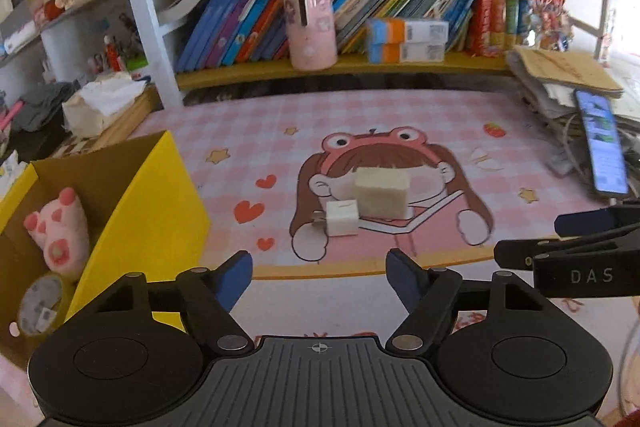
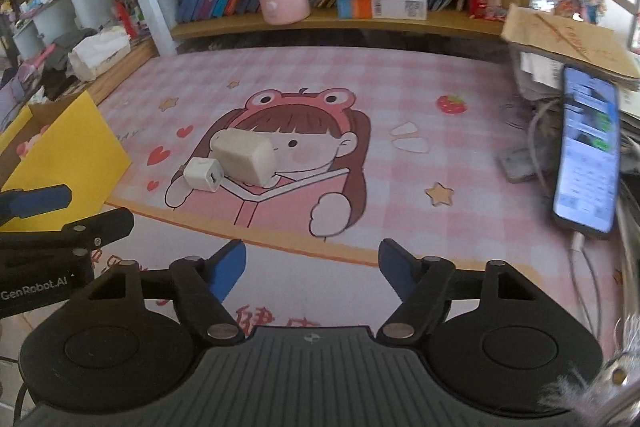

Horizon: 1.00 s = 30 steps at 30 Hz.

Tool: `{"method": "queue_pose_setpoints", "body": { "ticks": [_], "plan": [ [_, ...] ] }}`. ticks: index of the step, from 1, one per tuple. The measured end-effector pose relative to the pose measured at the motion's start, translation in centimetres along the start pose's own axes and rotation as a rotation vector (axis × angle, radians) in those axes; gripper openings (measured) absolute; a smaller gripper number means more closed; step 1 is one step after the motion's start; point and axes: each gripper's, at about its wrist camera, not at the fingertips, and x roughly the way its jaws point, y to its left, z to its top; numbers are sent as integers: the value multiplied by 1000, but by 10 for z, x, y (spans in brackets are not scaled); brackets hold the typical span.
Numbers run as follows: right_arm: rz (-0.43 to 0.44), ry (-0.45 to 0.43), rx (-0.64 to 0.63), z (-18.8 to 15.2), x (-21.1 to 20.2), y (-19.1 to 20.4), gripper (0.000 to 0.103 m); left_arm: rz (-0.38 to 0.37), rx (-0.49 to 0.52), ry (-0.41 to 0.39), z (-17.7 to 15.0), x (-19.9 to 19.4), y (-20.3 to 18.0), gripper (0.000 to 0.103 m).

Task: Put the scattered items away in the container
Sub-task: 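Lower the left tool onto the small white cube charger while the right tool approaches the large charger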

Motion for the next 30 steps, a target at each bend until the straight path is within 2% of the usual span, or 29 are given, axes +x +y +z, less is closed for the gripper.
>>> {"method": "queue_pose_setpoints", "body": {
  "ticks": [5,11,20,25,28,30],
  "plan": [
    [29,24,-9,11,23,-2,68,1,6,43,2,22,-4,69],
    [67,34,-51,33,49,1,65,7,6,72,7,45,-5,68],
    [134,37,-188,65,84,16,65,10,-15,95,14,70,-3,68],
    [175,53,-252,75,101,27,64,0,-11,106,20,85,-5,64],
    [181,68,-284,77,111,32,60,0,-7,112,24,94,-7,62],
    [196,79,-282,78,116,31,54,-8,-2,111,27,98,-9,62]
  ]
}}
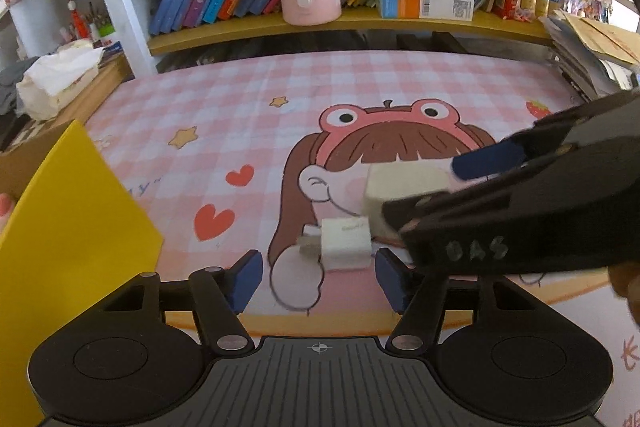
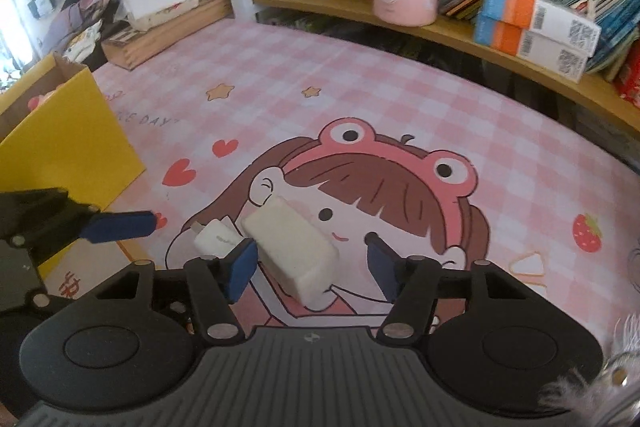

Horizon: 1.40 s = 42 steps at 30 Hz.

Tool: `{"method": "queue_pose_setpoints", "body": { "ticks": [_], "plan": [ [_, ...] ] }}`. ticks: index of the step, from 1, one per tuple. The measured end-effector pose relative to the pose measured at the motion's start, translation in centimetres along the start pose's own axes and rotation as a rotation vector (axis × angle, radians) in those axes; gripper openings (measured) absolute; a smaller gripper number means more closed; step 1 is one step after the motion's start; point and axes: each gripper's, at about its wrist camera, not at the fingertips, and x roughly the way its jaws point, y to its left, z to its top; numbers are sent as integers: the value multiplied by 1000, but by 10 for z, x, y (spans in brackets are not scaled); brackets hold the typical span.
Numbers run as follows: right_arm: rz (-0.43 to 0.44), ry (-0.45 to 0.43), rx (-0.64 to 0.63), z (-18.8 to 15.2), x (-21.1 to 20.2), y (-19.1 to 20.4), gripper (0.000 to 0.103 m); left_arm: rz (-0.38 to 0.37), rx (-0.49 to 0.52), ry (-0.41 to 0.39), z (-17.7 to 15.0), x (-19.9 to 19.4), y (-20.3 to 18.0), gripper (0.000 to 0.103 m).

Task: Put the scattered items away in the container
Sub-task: 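Lower the left tool onto the small white cube charger while the right tool approaches the large charger, then close the left tool on the small cube charger while the right tool grasps the large white charger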

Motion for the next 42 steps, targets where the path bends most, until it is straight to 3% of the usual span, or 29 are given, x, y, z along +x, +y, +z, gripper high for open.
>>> {"method": "queue_pose_setpoints", "body": {
  "ticks": [3,8,13,16,18,23,30,42],
  "plan": [
    [40,0,10,-1,2,-4,39,-3,15,8,3,7,-4,62],
    [0,-21,11,-6,-5,-10,32,-7,14,11,8,15,-7,61],
    [-48,-22,39,-13,-13,-19,30,-7,-6,18,7,21,-4,59],
    [-48,-21,51,-14,-14,-20,30,-18,-12,18,7,23,-3,53],
    [-47,-19,45,-13,-12,-20,34,-36,-13,12,7,23,-2,42],
    [-28,-1,24,-9,-3,-19,40,-52,-14,7,4,20,2,41],
    [-35,-8,37,-9,-5,-17,27,-56,-2,-20,4,8,4,41],
    [-86,-83,95,-26,-55,-12,26,-79,13,-97,6,-39,0,41]
  ]
}}
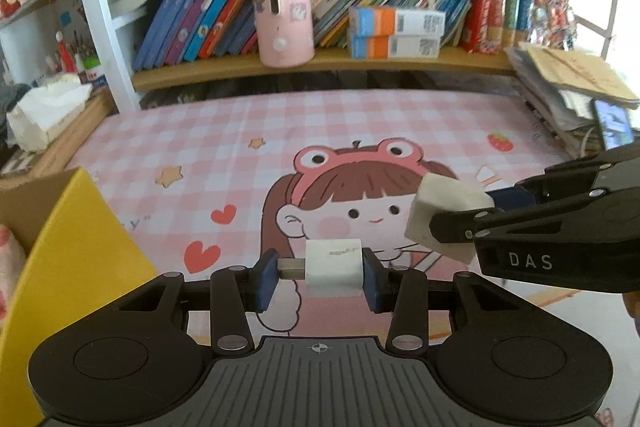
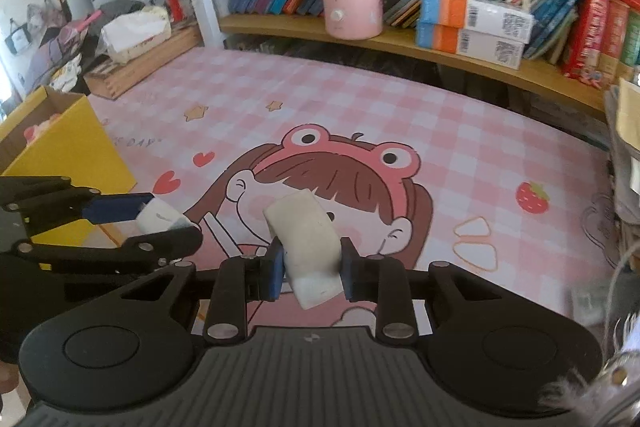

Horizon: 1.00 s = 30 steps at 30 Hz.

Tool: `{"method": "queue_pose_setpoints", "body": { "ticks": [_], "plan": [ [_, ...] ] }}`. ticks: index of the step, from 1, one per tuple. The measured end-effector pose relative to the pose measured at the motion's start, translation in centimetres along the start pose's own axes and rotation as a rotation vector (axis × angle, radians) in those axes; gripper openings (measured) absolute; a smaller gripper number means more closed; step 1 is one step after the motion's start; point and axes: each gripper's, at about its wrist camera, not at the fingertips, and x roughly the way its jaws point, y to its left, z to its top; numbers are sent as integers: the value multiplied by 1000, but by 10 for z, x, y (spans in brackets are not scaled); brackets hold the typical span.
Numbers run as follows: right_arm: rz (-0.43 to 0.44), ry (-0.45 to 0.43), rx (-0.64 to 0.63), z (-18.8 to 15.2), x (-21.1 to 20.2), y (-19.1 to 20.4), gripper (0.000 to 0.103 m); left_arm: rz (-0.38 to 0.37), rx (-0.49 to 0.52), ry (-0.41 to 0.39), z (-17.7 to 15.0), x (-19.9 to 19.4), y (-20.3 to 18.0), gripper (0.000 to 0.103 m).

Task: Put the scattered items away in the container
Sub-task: 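Close the left tool on the small cube charger while the right tool grasps the large white charger, then carry the small charger in the left tool and large charger in the right tool to the box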

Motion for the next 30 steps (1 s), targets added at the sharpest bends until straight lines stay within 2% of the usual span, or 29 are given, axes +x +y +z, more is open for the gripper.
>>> {"method": "queue_pose_setpoints", "body": {
  "ticks": [9,18,30],
  "plan": [
    [-20,-27,37,-14,-36,2,25,-17,16,-18,-4,-33,-10,41],
    [-48,-39,71,-30,-69,7,25,-19,-9,-35,-9,-65,-9,41],
    [-88,-35,86,-58,-101,33,24,-93,9,-63,-31,-101,-14,41]
  ]
}}
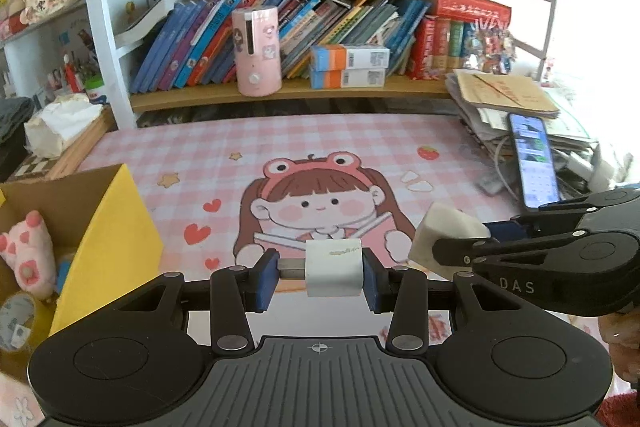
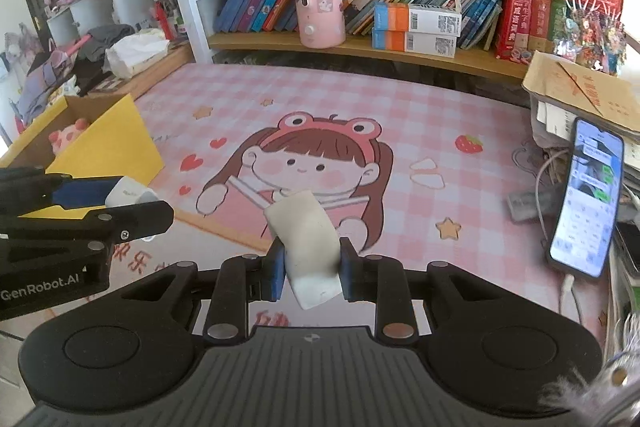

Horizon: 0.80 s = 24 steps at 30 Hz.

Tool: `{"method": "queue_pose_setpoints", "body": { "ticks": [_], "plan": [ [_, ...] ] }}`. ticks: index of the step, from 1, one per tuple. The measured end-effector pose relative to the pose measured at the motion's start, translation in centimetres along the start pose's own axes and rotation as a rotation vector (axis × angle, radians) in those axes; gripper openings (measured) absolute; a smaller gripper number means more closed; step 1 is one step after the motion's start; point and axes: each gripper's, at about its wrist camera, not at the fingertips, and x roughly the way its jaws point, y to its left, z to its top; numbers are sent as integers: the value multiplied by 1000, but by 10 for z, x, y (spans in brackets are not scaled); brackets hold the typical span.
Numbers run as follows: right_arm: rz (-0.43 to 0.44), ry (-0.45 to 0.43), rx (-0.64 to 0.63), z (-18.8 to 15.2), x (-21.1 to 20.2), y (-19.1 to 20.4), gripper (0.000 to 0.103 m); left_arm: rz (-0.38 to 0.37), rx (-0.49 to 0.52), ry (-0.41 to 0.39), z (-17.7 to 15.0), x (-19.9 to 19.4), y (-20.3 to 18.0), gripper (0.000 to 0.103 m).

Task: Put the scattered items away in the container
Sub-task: 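Carry the small charger in the left tool and large charger in the right tool to the box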

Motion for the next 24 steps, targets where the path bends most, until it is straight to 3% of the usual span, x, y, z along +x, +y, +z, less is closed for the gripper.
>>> {"method": "queue_pose_setpoints", "body": {
  "ticks": [14,24],
  "plan": [
    [-103,-14,59,-42,-48,40,24,-121,16,-17,-34,-45,14,41],
    [-168,-47,84,-75,-84,105,23,-171,38,-32,-76,-99,47,41]
  ]
}}
